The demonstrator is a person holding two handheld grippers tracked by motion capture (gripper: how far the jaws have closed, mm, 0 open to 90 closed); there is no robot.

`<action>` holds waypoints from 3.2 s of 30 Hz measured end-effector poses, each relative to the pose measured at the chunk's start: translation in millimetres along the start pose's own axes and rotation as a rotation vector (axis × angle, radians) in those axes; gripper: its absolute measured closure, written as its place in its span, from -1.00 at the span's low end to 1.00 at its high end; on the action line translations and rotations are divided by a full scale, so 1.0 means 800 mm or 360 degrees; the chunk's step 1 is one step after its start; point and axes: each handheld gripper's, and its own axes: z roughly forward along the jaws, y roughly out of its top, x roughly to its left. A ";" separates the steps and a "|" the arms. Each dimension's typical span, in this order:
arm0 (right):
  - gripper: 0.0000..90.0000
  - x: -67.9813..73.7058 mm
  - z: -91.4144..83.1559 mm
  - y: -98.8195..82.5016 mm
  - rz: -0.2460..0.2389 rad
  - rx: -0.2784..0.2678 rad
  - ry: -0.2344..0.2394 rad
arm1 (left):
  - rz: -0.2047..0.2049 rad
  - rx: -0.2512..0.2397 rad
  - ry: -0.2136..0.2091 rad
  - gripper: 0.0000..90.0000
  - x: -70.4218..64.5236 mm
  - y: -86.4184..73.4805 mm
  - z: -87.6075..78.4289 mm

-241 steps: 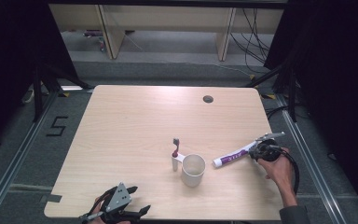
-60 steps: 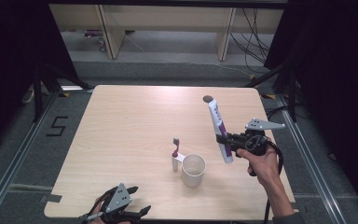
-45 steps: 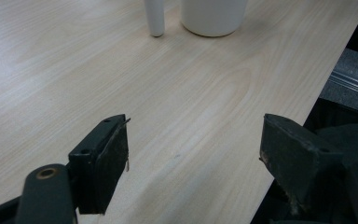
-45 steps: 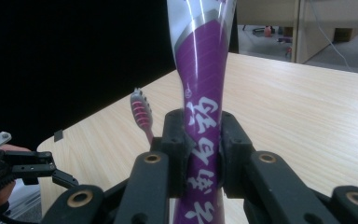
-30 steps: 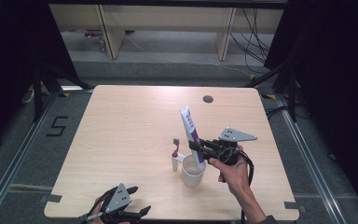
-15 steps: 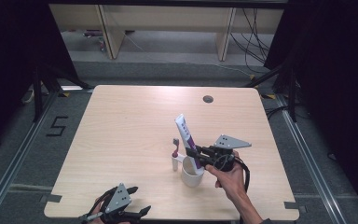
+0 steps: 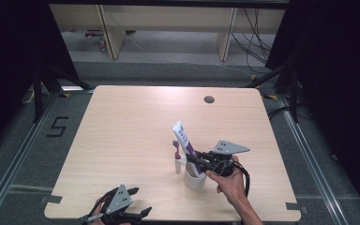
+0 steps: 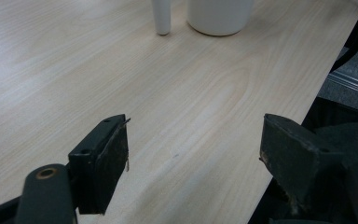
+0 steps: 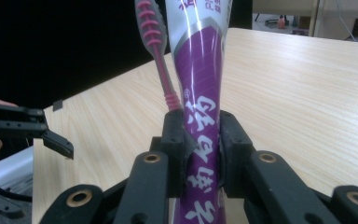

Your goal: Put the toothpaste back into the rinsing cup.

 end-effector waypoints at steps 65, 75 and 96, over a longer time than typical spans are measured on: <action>0.54 0.018 -0.030 0.008 -0.0235 0.0287 -0.0078 | 0.0040 0.0027 -0.0017 -0.46 0.000 0.000 -0.002; 0.46 0.017 -0.034 0.007 -0.0256 0.0281 -0.0085 | 0.0015 -0.0007 -0.0016 -0.46 -0.002 -0.001 -0.002; 0.60 0.021 -0.040 0.005 -0.0259 0.0322 -0.0086 | 0.0005 -0.0004 -0.0022 -0.46 -0.004 -0.001 -0.001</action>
